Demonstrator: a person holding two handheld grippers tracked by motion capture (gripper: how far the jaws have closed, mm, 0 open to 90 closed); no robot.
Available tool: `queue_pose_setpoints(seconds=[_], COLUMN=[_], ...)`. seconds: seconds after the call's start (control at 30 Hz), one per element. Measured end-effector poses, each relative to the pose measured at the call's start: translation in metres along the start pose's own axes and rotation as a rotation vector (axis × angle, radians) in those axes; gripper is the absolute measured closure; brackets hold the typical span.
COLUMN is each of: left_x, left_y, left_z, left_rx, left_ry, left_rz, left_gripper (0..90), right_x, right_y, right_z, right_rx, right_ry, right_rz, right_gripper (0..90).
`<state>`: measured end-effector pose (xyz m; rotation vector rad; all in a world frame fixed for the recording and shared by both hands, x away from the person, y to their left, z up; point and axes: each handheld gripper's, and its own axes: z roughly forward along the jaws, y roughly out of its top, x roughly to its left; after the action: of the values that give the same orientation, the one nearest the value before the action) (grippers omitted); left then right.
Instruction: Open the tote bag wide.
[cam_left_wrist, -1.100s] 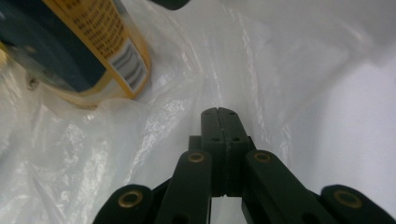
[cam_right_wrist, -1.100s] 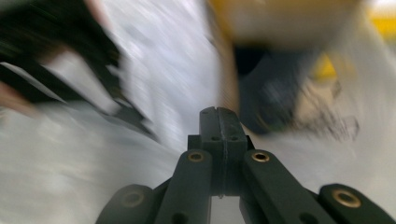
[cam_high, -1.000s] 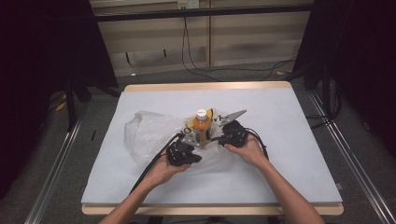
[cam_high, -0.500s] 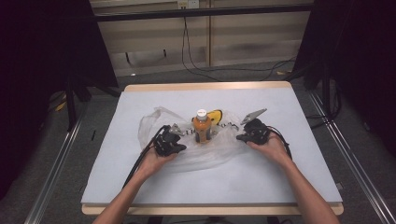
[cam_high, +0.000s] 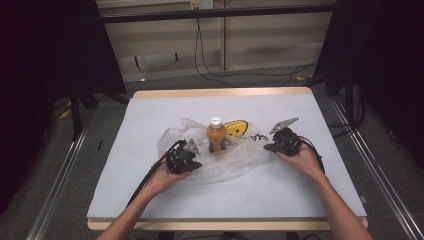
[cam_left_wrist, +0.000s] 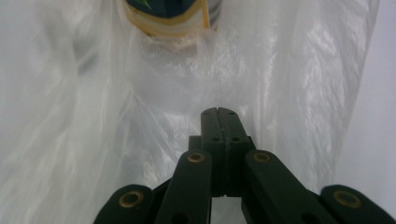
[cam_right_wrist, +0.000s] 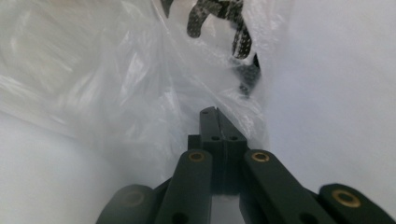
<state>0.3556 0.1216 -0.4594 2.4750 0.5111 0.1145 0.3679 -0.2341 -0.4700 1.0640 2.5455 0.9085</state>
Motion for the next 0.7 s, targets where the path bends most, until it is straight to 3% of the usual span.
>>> queue_pose_setpoints(seconds=[0.13, 0.23, 0.3, 0.4, 0.43, 0.53, 0.57, 0.7], left_x=[-0.006, -0.014, -0.014, -0.007, -0.005, 0.003, 0.004, 0.005], left_y=[0.017, 0.033, 0.041, 0.047, 0.049, 0.049, 0.049, 0.042], left_z=[-0.005, -0.005, -0.006, 0.0, 0.005, 0.015, 0.017, 0.022], left_rx=[-0.014, 0.017, 0.035, 0.066, 0.098, 0.129, 0.133, 0.126], left_ry=[-0.01, 0.004, 0.019, 0.034, 0.064, 0.099, 0.104, 0.085], left_rz=[0.012, 0.06, 0.07, 0.06, 0.057, 0.06, 0.063, 0.062], left_gripper=[90.0, 90.0, 90.0, 90.0, 90.0, 90.0, 90.0, 90.0], right_x=[0.008, 0.016, 0.022, 0.031, 0.033, 0.035, 0.034, 0.027], right_y=[0.025, 0.05, 0.063, 0.084, 0.088, 0.1, 0.102, 0.103], right_z=[-0.009, -0.015, -0.017, -0.014, -0.012, 0.004, 0.013, 0.041], right_rx=[-0.105, -0.157, -0.165, -0.159, -0.154, -0.087, -0.04, 0.044], right_ry=[0.065, 0.097, 0.115, 0.146, 0.154, 0.185, 0.18, 0.212], right_rz=[-0.012, -0.036, -0.057, -0.095, -0.101, -0.119, -0.118, -0.071], right_gripper=[90.0, 90.0, 90.0, 90.0, 90.0, 90.0, 90.0, 90.0])
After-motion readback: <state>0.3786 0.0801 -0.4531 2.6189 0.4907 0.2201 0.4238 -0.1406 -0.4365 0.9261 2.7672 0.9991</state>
